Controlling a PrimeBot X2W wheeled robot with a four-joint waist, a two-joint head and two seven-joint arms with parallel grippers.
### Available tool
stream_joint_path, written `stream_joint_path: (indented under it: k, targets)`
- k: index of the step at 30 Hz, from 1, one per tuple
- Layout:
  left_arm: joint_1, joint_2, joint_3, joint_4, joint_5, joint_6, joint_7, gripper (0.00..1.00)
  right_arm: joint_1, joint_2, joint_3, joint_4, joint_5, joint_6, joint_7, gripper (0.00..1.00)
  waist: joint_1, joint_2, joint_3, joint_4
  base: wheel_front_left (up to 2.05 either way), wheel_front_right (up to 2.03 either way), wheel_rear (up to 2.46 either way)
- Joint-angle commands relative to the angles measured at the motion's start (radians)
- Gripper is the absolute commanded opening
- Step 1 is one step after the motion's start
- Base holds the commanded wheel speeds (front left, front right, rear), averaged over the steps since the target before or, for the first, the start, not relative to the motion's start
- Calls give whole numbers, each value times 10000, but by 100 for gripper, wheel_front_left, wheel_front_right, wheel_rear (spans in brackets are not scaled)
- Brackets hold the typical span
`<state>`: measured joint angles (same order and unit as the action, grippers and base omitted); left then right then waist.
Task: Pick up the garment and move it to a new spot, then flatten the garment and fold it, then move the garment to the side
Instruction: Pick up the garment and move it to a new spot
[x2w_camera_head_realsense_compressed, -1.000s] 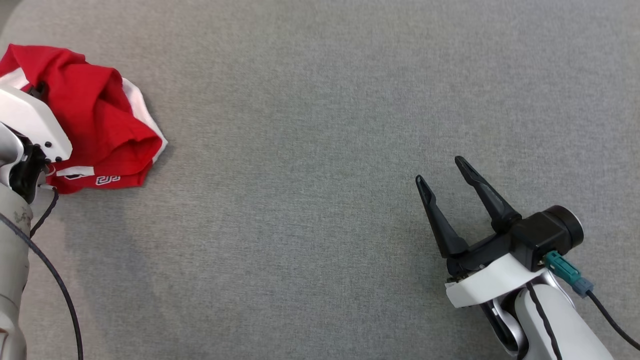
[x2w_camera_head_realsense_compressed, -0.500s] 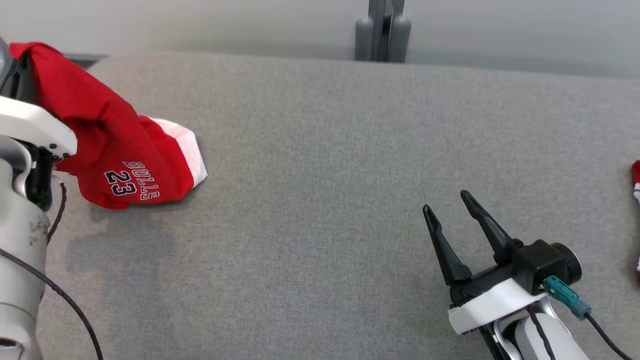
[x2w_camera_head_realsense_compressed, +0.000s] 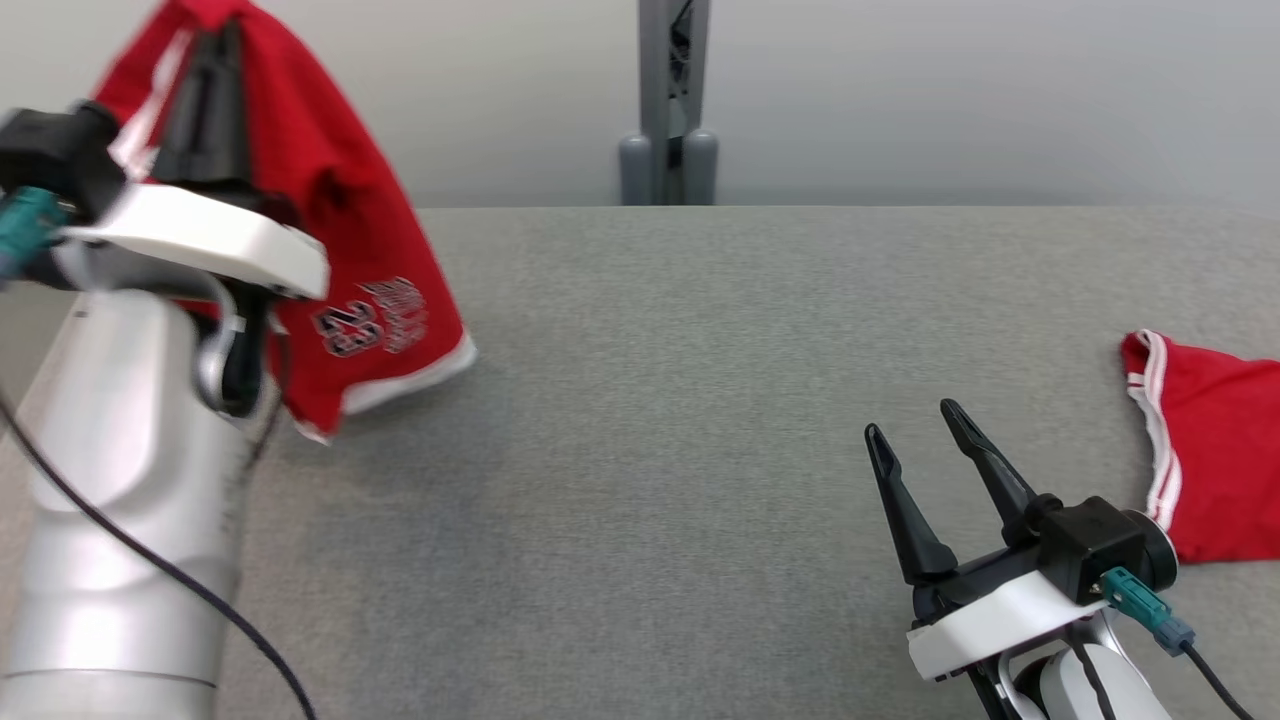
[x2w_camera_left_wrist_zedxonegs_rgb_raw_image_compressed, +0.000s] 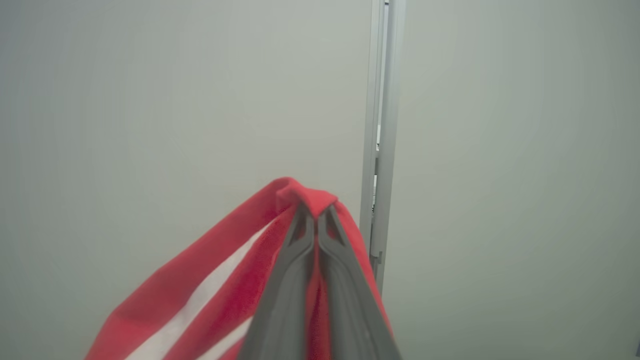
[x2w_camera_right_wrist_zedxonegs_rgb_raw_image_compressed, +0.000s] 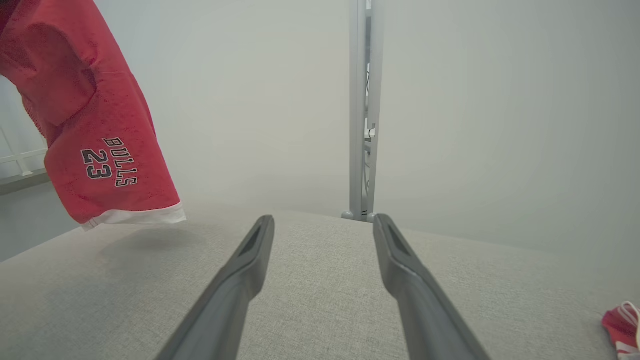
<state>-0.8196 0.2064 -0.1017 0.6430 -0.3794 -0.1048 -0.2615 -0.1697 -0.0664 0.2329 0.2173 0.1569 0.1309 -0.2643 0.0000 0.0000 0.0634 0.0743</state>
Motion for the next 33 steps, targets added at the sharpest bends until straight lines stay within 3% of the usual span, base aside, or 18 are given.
stream_joint_path:
  k: [1, 8, 17, 20, 24, 31, 32, 33]
  targets:
    - [227, -201, -140, -197, 112, -75, -29, 0, 56, -12, -63, -12, -88, -4, -3, 100, 0, 0, -123, -378, 0, 0, 0]
    - [733, -1189, -1364, -916, 158, -250, -32, 0, 55, 37, -201, -63, -175, -4, -3, 100, 0, 0, -126, -1528, 0, 0, 0]
    - [1046, -1508, -2501, -1126, -1812, -260, 424, 0, 7, 100, -562, -154, -204, -4, -3, 100, 0, 0, 36, -2371, 0, 0, 0]
    - [1234, -1369, -2411, -358, -1997, -64, 816, 0, -91, 114, -527, -179, -166, -4, -3, 100, 0, 0, 175, -2517, 0, 0, 0]
    - [923, -759, -2571, 1057, -1570, 214, 1276, 0, -269, 126, -439, -224, -99, -4, -3, 100, 0, 0, 501, -2689, 0, 0, 0]
    - [91, 101, -2805, 3590, -790, 747, 850, 0, -714, 134, -170, -269, 102, -4, -3, 100, 0, 0, 1155, -3005, 0, 0, 0]
    - [-39, 182, -2858, 3911, -720, 799, 788, 2, -762, 133, -152, -258, 118, -4, -3, 100, 0, 0, 1214, -3020, 0, 0, 0]
    - [-161, 253, -2892, 4204, -636, 883, 733, 46, -799, 132, -152, -247, 142, -4, -3, 100, 0, 0, 1261, -3025, 0, 0, 0]
